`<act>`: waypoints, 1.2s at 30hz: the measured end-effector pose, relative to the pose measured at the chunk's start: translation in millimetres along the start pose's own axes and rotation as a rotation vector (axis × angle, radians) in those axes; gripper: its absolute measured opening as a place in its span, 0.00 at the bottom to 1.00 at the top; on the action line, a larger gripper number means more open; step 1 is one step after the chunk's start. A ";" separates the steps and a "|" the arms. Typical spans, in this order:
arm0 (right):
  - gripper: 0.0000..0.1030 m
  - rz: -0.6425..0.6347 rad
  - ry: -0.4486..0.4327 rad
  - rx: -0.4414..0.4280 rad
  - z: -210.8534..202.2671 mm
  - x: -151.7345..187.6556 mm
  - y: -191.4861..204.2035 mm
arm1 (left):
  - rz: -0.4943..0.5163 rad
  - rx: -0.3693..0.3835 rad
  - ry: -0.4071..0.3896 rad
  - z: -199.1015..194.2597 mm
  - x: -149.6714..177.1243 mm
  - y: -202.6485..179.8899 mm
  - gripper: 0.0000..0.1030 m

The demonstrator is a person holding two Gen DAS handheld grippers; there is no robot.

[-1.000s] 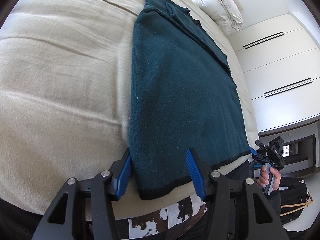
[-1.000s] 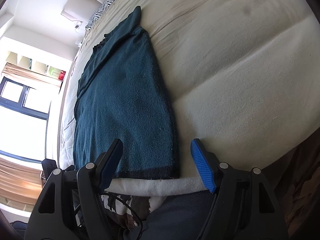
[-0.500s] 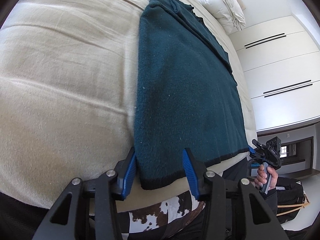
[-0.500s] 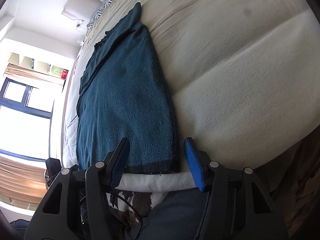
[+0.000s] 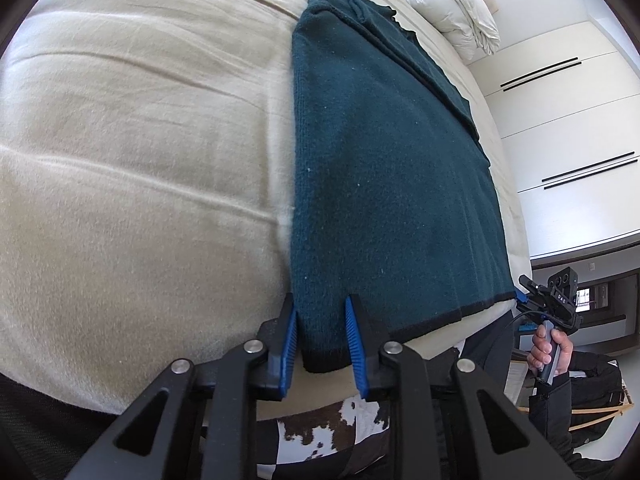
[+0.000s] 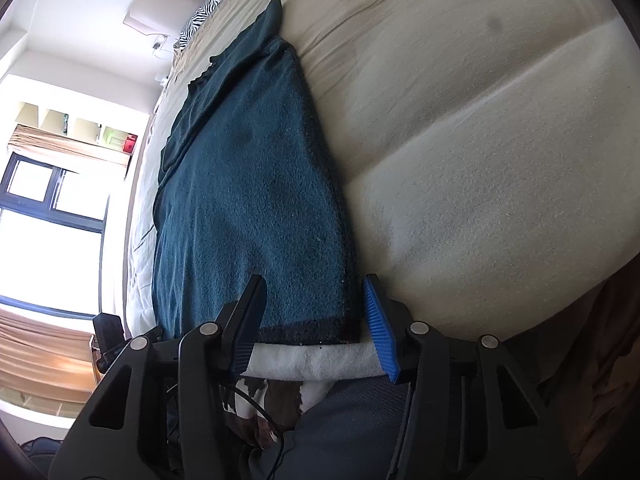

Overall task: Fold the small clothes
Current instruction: 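Move both grippers to the sweater hem and grasp it, then lift the hem with both grippers and fold it toward the collar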

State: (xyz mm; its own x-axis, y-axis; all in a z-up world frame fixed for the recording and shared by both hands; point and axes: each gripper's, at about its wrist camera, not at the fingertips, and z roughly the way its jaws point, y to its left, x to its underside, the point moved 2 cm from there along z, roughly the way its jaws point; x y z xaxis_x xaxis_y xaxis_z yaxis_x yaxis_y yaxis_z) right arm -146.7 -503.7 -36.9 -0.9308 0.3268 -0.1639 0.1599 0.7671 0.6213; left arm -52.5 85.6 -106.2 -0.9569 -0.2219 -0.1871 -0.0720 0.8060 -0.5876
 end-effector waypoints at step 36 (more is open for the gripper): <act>0.07 -0.105 -0.071 -0.079 -19.4 -16.3 56.9 | -0.088 0.311 -0.210 -61.6 -25.4 -13.6 0.08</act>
State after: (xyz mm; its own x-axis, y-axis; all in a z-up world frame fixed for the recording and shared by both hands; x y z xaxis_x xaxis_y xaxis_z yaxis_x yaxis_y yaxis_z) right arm -128.8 -476.1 16.0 -0.9149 0.2876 -0.2831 0.0340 0.7540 0.6560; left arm -44.5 114.1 -44.9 -0.8702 -0.4164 -0.2635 -0.0319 0.5813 -0.8131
